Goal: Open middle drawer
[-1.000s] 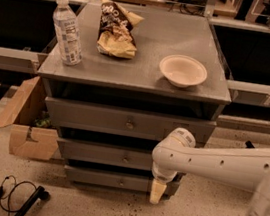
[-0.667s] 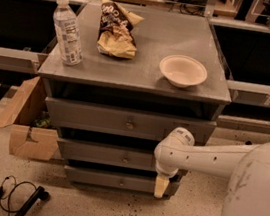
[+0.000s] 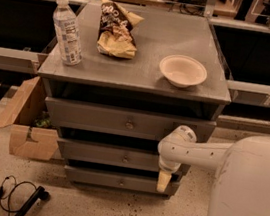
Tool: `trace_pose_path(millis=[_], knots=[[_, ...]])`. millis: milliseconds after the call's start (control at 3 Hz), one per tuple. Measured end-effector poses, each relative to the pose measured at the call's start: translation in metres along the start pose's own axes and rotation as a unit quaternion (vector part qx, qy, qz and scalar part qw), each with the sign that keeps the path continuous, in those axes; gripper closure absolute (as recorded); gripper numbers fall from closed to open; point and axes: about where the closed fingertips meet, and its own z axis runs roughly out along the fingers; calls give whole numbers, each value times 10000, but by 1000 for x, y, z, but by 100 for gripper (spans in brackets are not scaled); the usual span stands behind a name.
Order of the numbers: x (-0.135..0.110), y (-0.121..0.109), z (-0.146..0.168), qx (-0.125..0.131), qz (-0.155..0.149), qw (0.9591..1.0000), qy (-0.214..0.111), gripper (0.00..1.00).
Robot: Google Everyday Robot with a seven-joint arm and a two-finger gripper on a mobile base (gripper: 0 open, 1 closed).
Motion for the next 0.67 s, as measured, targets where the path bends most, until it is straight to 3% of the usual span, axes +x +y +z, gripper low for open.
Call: trace_pose_path(millis=[333, 667], knots=[[-4, 0, 13, -136, 47, 9999, -46, 25], [12, 3, -4, -133, 166, 9997, 99, 56]])
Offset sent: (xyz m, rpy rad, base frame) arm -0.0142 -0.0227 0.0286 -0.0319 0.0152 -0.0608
